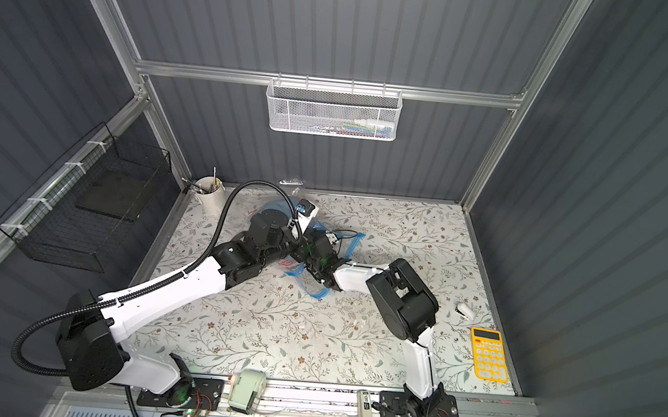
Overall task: Take the tank top out of the vacuum bag
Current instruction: Take out the tank top from the vacuum bag.
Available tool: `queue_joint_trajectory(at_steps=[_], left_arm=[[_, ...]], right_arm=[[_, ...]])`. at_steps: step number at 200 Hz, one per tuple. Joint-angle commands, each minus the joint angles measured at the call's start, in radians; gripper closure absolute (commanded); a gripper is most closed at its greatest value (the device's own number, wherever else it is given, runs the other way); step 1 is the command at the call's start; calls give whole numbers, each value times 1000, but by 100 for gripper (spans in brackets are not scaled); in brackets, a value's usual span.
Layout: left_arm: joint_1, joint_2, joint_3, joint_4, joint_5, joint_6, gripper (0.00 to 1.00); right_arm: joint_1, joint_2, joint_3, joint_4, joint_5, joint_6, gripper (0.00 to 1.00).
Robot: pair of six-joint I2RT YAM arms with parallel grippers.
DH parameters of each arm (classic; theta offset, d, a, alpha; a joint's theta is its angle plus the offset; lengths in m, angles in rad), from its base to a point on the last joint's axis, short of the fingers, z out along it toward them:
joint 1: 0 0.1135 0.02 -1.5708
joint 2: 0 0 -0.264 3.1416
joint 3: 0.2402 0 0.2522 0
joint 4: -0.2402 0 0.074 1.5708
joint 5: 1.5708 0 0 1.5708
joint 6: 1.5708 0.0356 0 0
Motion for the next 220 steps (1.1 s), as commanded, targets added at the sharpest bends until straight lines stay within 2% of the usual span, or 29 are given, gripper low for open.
queue_joint_trajectory(at_steps=[1, 124, 175, 187, 220], left_arm=[[-8, -21, 0, 6, 36, -12, 100], [-7, -31, 0, 5, 35, -7, 100], [-7, -34, 0, 6, 34, -7, 100], [-7, -37, 0, 4, 34, -7, 100], [-7, -46, -5, 8, 32, -7, 100]], right_arm=[[0, 24, 39, 19, 7, 1, 64], [11, 81, 8, 78, -42, 123, 62], [-5, 131, 92, 65, -62, 111, 62], [-8, 141, 123, 41, -63, 99, 64], [-12, 153, 158, 33, -73, 88, 79]])
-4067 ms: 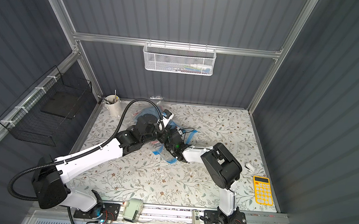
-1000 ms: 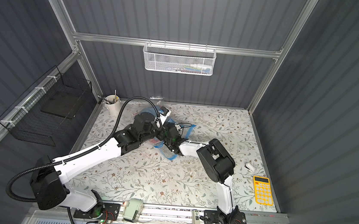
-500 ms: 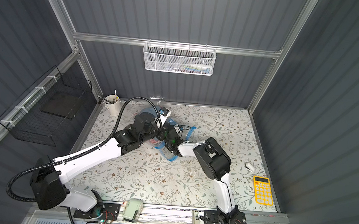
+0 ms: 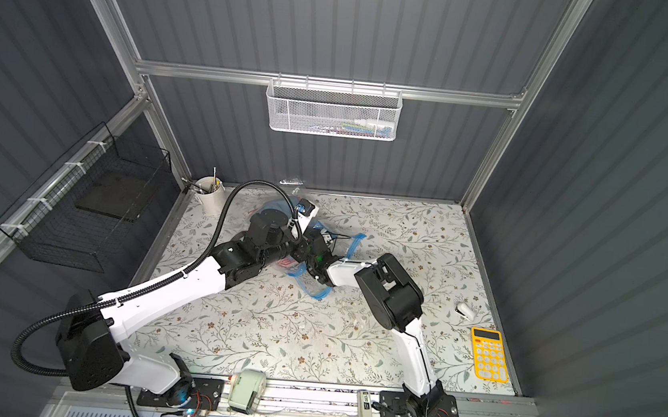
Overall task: Take the tank top out of the vacuum bag
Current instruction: Take out the tank top from the vacuum bag.
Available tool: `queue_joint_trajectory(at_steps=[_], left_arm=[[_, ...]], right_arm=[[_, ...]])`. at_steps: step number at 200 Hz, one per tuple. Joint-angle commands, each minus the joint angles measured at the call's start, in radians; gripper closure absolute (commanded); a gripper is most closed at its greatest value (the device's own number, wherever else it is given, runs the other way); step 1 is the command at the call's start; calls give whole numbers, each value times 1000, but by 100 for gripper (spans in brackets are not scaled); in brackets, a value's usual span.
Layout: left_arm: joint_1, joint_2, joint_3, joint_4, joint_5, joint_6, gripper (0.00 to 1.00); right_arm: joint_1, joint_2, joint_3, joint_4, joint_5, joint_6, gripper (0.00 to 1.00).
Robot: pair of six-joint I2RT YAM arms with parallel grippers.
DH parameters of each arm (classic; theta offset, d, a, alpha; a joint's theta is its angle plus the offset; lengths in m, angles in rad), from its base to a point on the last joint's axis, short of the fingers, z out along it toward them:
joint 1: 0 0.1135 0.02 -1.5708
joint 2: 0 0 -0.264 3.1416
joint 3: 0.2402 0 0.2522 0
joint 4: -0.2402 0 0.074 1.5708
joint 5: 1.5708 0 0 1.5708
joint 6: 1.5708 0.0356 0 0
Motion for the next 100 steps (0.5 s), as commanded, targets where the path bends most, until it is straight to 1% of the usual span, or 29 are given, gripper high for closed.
queue_joint_trajectory(at_steps=[1, 24, 42, 89, 100], left_arm=[[-8, -42, -4, 8, 24, -7, 100], [-7, -46, -6, 9, 24, -9, 100], [-7, -46, -7, 10, 22, -10, 100], [-7, -35, -10, 17, -2, -14, 100], [-6, -26, -9, 21, -31, -15, 100]], right_arm=[[-4, 8, 37, -10, -17, -10, 79], [-3, -13, 23, -6, -10, -20, 89], [0, -38, 1, 5, -1, -28, 100], [21, -124, -44, 3, 25, -66, 100], [30, -147, -70, 4, 32, -66, 100]])
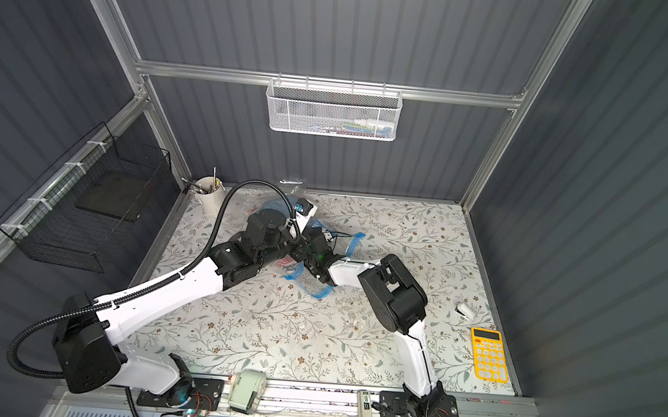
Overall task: Take the tank top out of the vacuum bag
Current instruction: Take out the tank top from the vacuum bag.
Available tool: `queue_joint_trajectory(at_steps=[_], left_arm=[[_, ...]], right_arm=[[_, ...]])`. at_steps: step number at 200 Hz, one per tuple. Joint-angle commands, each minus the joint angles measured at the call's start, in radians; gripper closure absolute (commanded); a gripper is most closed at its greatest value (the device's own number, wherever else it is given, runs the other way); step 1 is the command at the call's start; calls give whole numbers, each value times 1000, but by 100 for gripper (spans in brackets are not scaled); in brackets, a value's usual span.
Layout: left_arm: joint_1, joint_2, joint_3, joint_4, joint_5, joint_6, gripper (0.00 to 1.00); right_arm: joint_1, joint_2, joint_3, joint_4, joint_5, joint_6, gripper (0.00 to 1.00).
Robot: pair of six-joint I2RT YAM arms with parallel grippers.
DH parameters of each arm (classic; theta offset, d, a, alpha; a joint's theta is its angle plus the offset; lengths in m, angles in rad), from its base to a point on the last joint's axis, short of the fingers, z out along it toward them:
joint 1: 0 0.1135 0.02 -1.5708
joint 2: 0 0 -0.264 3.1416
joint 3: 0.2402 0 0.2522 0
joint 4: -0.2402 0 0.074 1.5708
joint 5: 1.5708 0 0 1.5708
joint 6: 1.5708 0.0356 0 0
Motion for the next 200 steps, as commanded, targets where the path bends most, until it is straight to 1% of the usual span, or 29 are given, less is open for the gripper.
queue_joint_trajectory(at_steps=[1, 19, 32, 87, 107, 129, 181, 200], left_arm=[[-7, -12, -6, 20, -27, -15, 100], [-7, -10, -14, 37, -69, -15, 100], [-6, -9, -14, 37, -78, -9, 100], [-7, 0, -8, 27, -79, -7, 100], [-6, 3, -4, 24, -79, -5, 100], [-7, 5, -2, 19, -73, -4, 100], [-7, 15, 1, 16, -69, -1, 100], [-7, 17, 2, 11, -59, 1, 100]], right_arm=[[26, -81, -37, 21, 32, -35, 100], [35, -120, -106, 59, 41, -18, 100], [37, -145, -138, 67, 45, -15, 100], [36, -239, -177, 37, 33, -27, 100], [39, -278, -233, 43, 30, -2, 100], [40, -307, -264, 18, 17, -4, 100], [48, -382, -382, 30, 8, 3, 100], [48, -383, -418, 50, 16, 15, 96]])
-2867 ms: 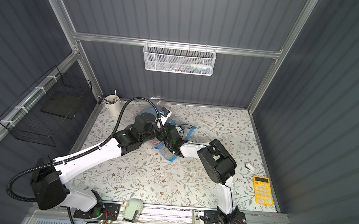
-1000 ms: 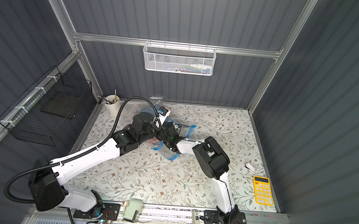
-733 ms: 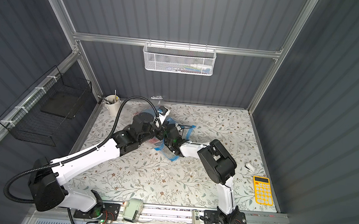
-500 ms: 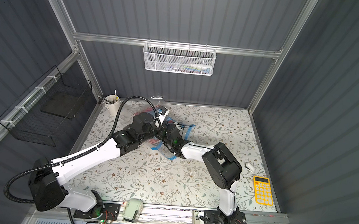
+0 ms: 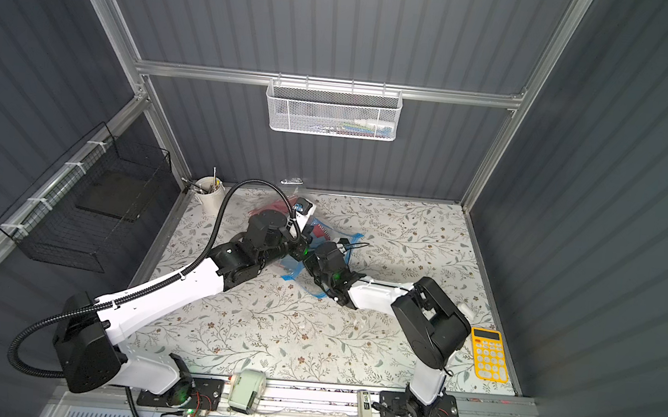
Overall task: Take the tank top out of the vacuum bag
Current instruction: Take out the tank top from the vacuum bag.
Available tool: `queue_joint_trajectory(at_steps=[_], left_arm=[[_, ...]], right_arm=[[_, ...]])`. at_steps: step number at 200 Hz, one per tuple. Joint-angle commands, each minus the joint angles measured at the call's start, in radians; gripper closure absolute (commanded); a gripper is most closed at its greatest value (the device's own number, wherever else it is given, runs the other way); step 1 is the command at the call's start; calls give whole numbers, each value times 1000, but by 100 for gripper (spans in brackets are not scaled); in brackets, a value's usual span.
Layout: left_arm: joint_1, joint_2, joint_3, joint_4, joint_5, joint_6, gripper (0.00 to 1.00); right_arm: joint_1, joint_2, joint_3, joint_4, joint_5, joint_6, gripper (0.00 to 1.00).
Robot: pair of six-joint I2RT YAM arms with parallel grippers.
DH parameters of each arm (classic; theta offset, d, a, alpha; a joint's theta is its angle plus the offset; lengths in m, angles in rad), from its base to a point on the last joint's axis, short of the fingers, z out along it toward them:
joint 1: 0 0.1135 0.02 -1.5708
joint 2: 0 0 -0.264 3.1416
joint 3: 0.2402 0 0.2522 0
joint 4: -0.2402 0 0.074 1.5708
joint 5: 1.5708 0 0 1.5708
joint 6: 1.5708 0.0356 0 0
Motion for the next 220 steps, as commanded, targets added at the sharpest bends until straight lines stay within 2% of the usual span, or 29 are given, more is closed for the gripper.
queue_joint_trajectory(at_steps=[1, 16, 24, 44, 55, 67, 99, 129, 186, 220], left_arm=[[-6, 12, 5, 0, 5, 1, 100], [-5, 14, 3, 1, 7, 2, 100], [-5, 15, 3, 0, 6, 4, 100], [-5, 12, 3, 0, 5, 6, 100], [-6, 12, 4, 0, 5, 8, 100], [-5, 11, 2, 1, 4, 8, 100], [-6, 13, 1, 0, 6, 8, 100], [-6, 16, 4, -1, 9, 10, 100], [-6, 21, 5, -2, 9, 14, 100], [-5, 19, 3, -2, 3, 16, 100]], right_arm=[[6, -19, -40, 28, 1, 10, 96], [6, 1, -53, 69, 3, 22, 92], [5, 21, -50, 89, -9, 24, 81], [6, 55, -31, 101, -35, 27, 73], [9, 67, -32, 103, -35, 43, 65], [13, 72, -46, 117, -28, 59, 61], [20, 83, -69, 111, -29, 90, 44], [25, 100, -49, 60, -42, 97, 34], [16, 196, -4, 143, -50, 92, 33], [2, 214, 9, 181, -41, 57, 41]])
